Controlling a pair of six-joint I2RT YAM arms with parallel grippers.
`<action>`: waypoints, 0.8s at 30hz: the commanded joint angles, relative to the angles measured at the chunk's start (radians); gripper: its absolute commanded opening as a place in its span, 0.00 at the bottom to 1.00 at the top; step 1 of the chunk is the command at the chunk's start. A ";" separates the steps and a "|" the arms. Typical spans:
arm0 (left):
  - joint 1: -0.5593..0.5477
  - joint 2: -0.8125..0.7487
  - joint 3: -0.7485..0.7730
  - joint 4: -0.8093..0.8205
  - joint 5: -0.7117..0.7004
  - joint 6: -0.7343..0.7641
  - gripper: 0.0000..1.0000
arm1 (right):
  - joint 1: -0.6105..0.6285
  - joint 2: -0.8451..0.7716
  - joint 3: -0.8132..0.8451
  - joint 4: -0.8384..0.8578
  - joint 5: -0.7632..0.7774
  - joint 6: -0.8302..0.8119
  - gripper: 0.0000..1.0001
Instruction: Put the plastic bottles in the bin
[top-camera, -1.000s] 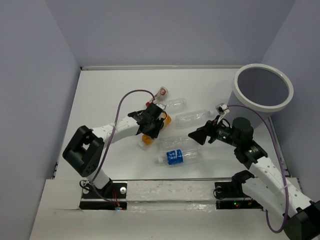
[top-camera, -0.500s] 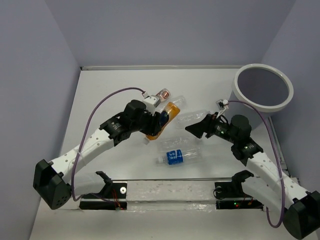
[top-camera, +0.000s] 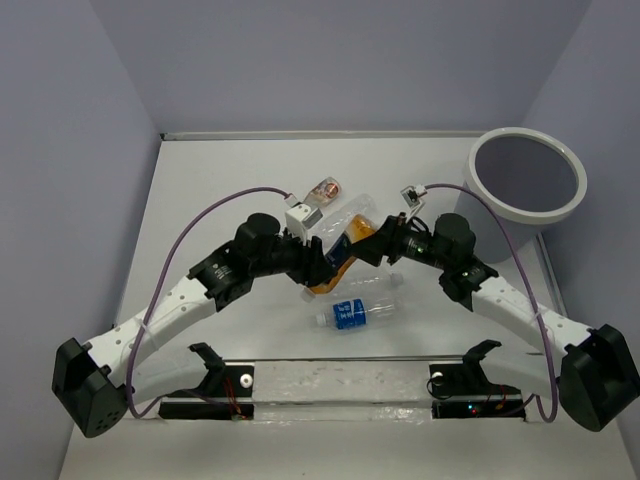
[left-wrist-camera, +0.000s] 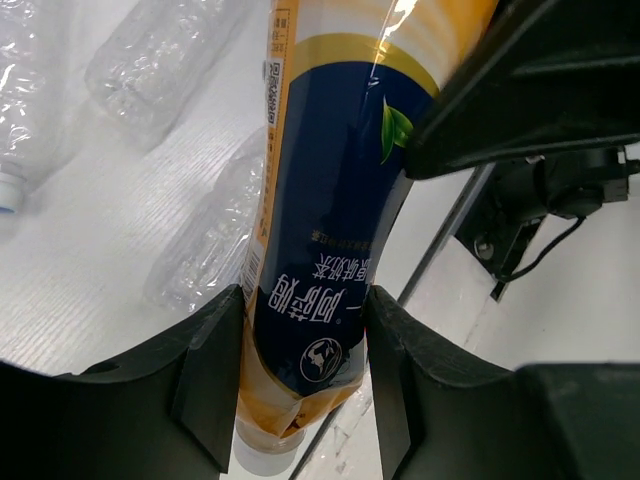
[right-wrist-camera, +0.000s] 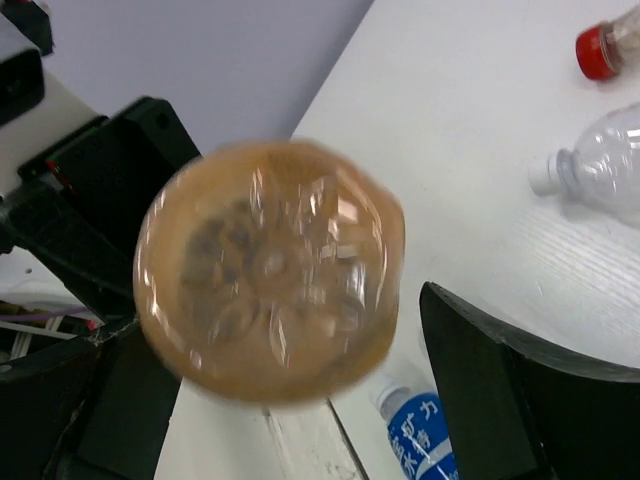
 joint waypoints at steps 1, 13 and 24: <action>-0.021 -0.031 -0.024 0.099 0.102 -0.008 0.36 | 0.026 0.034 0.114 0.146 0.027 0.000 0.94; -0.025 -0.025 -0.027 0.201 0.089 -0.051 0.52 | 0.026 0.028 0.218 0.042 0.126 -0.049 0.52; -0.028 0.001 -0.005 0.392 0.075 -0.175 0.47 | 0.026 -0.003 0.254 -0.079 0.080 -0.086 0.93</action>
